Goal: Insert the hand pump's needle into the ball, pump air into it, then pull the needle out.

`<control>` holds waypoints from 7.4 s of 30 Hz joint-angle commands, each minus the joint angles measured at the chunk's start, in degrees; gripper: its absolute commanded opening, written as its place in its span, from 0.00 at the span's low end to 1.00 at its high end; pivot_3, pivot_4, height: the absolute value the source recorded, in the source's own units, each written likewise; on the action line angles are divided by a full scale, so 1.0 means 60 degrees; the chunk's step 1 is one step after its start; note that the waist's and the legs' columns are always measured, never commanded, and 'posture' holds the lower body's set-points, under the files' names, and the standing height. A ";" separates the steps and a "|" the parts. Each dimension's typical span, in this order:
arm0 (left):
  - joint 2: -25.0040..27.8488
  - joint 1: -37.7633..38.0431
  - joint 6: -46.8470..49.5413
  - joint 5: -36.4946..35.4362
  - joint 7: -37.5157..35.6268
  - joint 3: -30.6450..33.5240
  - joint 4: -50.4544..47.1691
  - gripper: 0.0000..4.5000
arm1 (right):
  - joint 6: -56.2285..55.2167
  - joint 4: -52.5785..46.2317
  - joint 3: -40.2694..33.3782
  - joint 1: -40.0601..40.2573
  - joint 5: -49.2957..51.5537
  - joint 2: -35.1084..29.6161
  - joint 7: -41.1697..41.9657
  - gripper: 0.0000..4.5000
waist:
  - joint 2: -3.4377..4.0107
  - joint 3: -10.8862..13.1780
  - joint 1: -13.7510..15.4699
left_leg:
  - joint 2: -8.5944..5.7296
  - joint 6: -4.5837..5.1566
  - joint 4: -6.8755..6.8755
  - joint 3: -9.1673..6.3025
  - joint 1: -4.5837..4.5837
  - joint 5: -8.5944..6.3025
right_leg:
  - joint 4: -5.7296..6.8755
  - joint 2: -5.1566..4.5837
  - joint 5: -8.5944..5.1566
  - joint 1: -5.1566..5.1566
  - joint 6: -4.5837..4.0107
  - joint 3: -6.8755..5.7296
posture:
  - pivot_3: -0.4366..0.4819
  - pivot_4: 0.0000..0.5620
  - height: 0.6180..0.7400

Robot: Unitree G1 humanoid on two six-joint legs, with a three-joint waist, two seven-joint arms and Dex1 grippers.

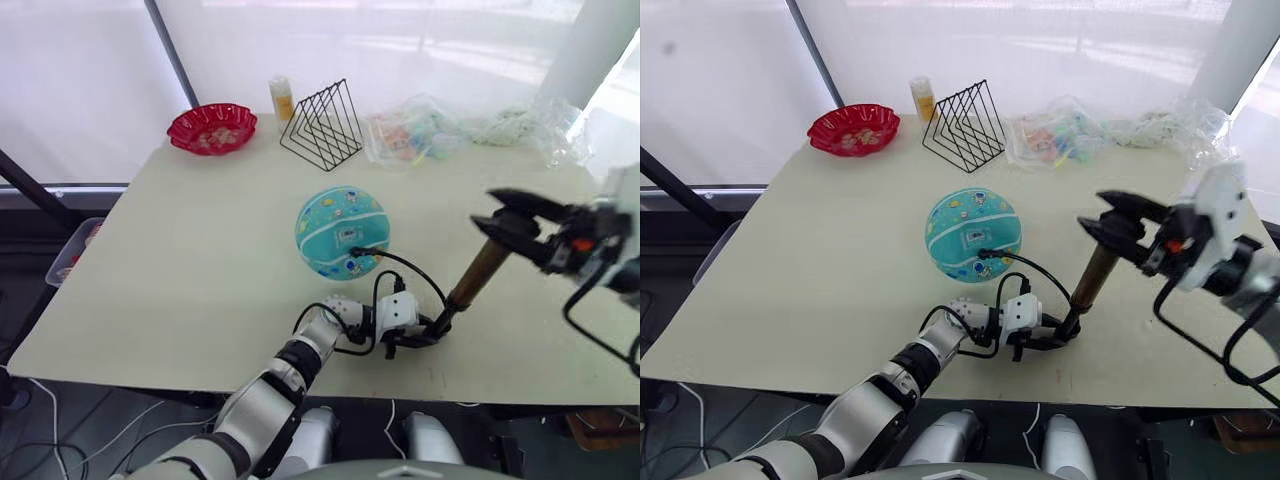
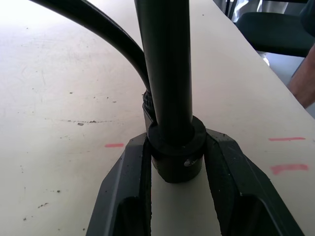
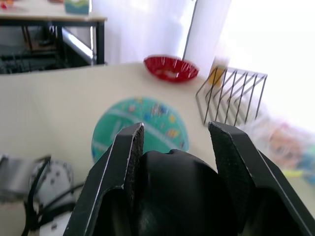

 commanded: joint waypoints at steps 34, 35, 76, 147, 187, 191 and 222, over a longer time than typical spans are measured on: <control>0.0187 0.0146 0.0269 0.1013 0.0189 -0.0364 0.1461 0.23 | -0.3576 0.0488 0.1884 0.2187 -0.4029 0.2281 0.0318 0.35 | -0.0058 -0.0020 0.0043 | -0.0002 0.0006 -0.0033 -0.0037 0.0214 -0.0010 | -0.0013 0.0025 -0.0048 0.0186 0.0052 0.0011 | 0.48 0.27 1.00; 0.0190 0.0138 0.0269 0.1009 0.0184 -0.0359 0.1472 0.23 | -0.3395 0.0329 0.1613 0.1954 -0.3776 0.2084 0.0284 0.35 | -0.0049 -0.0011 0.0052 | -0.0003 0.0006 -0.0026 -0.0037 0.0183 -0.0008 | -0.0013 0.0025 -0.0044 0.0153 0.0057 0.0008 | 0.48 0.27 1.00; 0.0236 0.0224 0.0326 0.0926 0.0276 -0.0357 0.1317 0.23 | -0.4419 0.1828 0.3127 0.2696 -0.5145 0.2874 0.0916 0.35 | -0.0142 -0.0069 0.0030 | 0.0007 -0.0009 -0.0048 -0.0064 0.0183 -0.0004 | -0.0009 0.0070 -0.0026 0.0119 0.0026 0.0035 | 0.48 0.27 1.00; 0.0169 0.0081 0.0183 0.1035 0.0164 -0.0500 0.1589 0.23 | -0.0834 -0.0092 -0.0605 0.1050 -0.1109 0.0741 -0.0187 0.00 | -0.0105 0.0058 0.0066 | -0.0026 -0.0005 -0.0025 -0.0061 0.0009 -0.0001 | -0.0009 0.0014 0.0009 -0.0020 -0.0014 0.0022 | 0.48 0.27 1.00; 0.0261 0.0133 0.0149 0.1063 0.0150 -0.0523 0.1617 0.23 | 0.0588 -0.0603 -0.2733 0.2391 0.4351 -0.0318 -0.1582 1.00 | -0.0078 0.0033 0.0053 | -0.0019 -0.0002 -0.0021 -0.0059 0.0027 -0.0001 | -0.0004 0.0024 0.0011 0.0002 -0.0011 0.0023 | 0.48 0.27 1.00; 0.0230 0.0107 0.0161 0.1069 0.0171 -0.0526 0.1639 0.23 | 0.0669 -0.0708 -0.2066 0.2387 0.3911 -0.0346 -0.1741 1.00 | -0.0078 0.0032 0.0054 | -0.0020 -0.0002 -0.0021 -0.0060 0.0027 -0.0001 | -0.0004 0.0027 0.0011 0.0002 -0.0011 0.0021 | 0.48 0.27 1.00; 0.0244 0.0128 0.0148 0.1078 0.0216 -0.0520 0.1635 0.23 | 0.0234 -0.0657 -0.1478 0.1774 0.3745 0.0155 -0.1802 0.39 | -0.0078 0.0031 0.0056 | -0.0020 -0.0003 -0.0018 -0.0060 0.0028 0.0000 | -0.0003 0.0030 0.0012 0.0001 -0.0011 0.0021 | 0.48 0.27 1.00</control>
